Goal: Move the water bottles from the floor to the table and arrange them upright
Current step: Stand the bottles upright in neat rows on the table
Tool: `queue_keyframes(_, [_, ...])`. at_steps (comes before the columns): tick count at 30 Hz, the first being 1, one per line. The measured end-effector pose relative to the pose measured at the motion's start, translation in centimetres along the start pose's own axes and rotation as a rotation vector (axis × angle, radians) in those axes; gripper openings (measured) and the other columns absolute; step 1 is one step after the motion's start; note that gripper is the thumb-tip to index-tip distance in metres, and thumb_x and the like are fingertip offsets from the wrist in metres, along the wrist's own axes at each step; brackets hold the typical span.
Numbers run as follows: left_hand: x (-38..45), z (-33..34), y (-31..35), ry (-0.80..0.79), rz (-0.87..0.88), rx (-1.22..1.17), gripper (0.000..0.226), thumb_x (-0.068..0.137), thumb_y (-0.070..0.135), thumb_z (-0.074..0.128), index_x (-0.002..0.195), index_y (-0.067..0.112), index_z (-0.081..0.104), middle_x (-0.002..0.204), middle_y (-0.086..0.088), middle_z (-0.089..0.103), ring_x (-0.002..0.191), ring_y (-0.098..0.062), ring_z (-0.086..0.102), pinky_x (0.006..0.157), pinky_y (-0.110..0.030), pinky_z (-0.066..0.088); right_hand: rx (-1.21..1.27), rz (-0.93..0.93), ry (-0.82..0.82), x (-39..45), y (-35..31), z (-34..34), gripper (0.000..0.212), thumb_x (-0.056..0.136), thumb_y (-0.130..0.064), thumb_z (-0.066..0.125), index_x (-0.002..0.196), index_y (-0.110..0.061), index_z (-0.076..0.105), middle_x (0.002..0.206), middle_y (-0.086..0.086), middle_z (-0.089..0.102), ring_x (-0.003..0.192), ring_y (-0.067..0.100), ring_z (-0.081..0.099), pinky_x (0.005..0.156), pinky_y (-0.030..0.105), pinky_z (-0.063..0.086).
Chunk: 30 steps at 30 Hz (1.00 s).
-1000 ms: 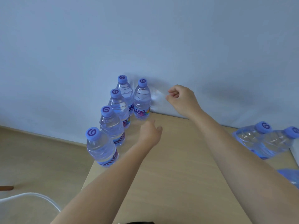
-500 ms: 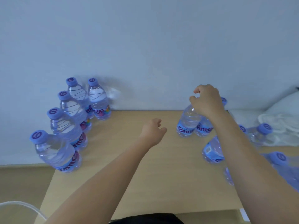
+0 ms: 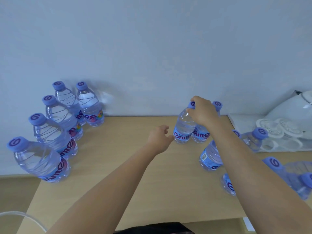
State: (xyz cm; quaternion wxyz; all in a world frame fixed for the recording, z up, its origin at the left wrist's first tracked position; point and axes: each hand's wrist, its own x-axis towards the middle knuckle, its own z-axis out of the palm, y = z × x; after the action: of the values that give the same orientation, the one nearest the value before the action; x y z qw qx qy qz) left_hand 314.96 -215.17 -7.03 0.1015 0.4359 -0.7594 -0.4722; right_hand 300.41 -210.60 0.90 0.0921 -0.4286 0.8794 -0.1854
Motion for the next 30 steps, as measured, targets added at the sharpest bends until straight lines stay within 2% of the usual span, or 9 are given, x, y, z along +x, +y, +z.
queue_keyframes(3, [0.0,-0.5,-0.8,0.003,-0.016,0.006,0.053,0.088,0.025,0.058,0.137,0.014,0.040,0.132,-0.003,0.051,0.112,-0.021,0.055,0.085,-0.027,0.044,-0.036,-0.019,0.017,0.0,-0.2,0.1,0.021,0.088,-0.020,0.052,0.105,-0.007,0.053,0.099,0.008,0.058,0.082,0.026,0.049,0.064,0.030,0.032])
queue_keyframes(8, [-0.4,-2.0,-3.2,0.030,-0.053,-0.010,0.055,0.086,0.024,0.062,0.136,0.014,0.042,0.129,-0.004,0.053,0.112,-0.021,0.055,0.088,-0.030,0.045,-0.074,-0.096,0.001,-0.8,-2.2,0.6,0.025,0.088,-0.022,0.053,0.108,-0.008,0.054,0.104,0.008,0.060,0.093,0.031,0.055,0.070,0.032,0.038])
queue_keyframes(14, [-2.2,-5.1,-7.1,0.094,-0.151,-0.043,0.060,0.084,0.027,0.065,0.137,0.014,0.040,0.130,-0.004,0.053,0.112,-0.020,0.054,0.089,-0.030,0.045,-0.027,-0.261,-0.039,-1.8,-7.6,2.1,0.024,0.087,-0.024,0.054,0.108,-0.013,0.056,0.107,0.004,0.061,0.094,0.028,0.055,0.075,0.031,0.040])
queue_keyframes(18, [-4.4,-7.2,-10.0,0.129,-0.249,-0.097,0.068,0.082,0.031,0.066,0.140,0.014,0.035,0.131,-0.003,0.051,0.112,-0.020,0.054,0.082,-0.026,0.044,-0.002,-0.352,-0.087,-2.3,-12.0,4.0,0.025,0.087,-0.024,0.054,0.109,-0.012,0.056,0.108,0.005,0.061,0.096,0.029,0.055,0.076,0.031,0.041])
queue_keyframes(21, [-5.9,-8.6,-12.1,0.161,-0.320,-0.218,0.070,0.082,0.024,0.067,0.142,0.015,0.031,0.131,-0.006,0.050,0.108,-0.020,0.054,0.083,-0.027,0.044,0.006,-0.420,-0.120,-2.7,-15.2,5.6,0.026,0.088,-0.025,0.055,0.110,-0.011,0.055,0.109,0.006,0.060,0.097,0.030,0.055,0.077,0.032,0.041])
queue_keyframes(25, [-7.2,-10.3,-14.6,0.212,-0.433,-0.529,0.067,0.087,0.008,0.058,0.145,0.012,0.025,0.127,-0.008,0.049,0.104,-0.023,0.052,0.098,-0.036,0.045,0.018,-0.501,-0.124,-3.1,-19.1,6.9,0.025,0.088,-0.026,0.056,0.107,-0.010,0.056,0.106,0.007,0.061,0.096,0.031,0.056,0.073,0.031,0.039])
queue_keyframes(27, [-7.5,-11.0,-15.4,0.220,-0.452,-0.669,0.066,0.088,0.002,0.054,0.145,0.012,0.024,0.126,-0.008,0.047,0.101,-0.020,0.050,0.095,-0.032,0.044,0.026,-0.533,-0.130,-3.1,-20.6,7.4,0.023,0.087,-0.024,0.057,0.104,-0.009,0.057,0.103,0.006,0.062,0.093,0.032,0.056,0.070,0.030,0.037])
queue_keyframes(30, [-7.5,-11.9,-16.1,0.230,-0.441,-0.791,0.065,0.089,-0.003,0.051,0.145,0.013,0.024,0.135,-0.010,0.043,0.108,-0.019,0.049,0.089,-0.026,0.044,0.027,-0.566,-0.148,-3.0,-22.5,8.3,0.023,0.087,-0.023,0.057,0.103,-0.007,0.057,0.104,0.008,0.061,0.093,0.032,0.056,0.070,0.030,0.038])
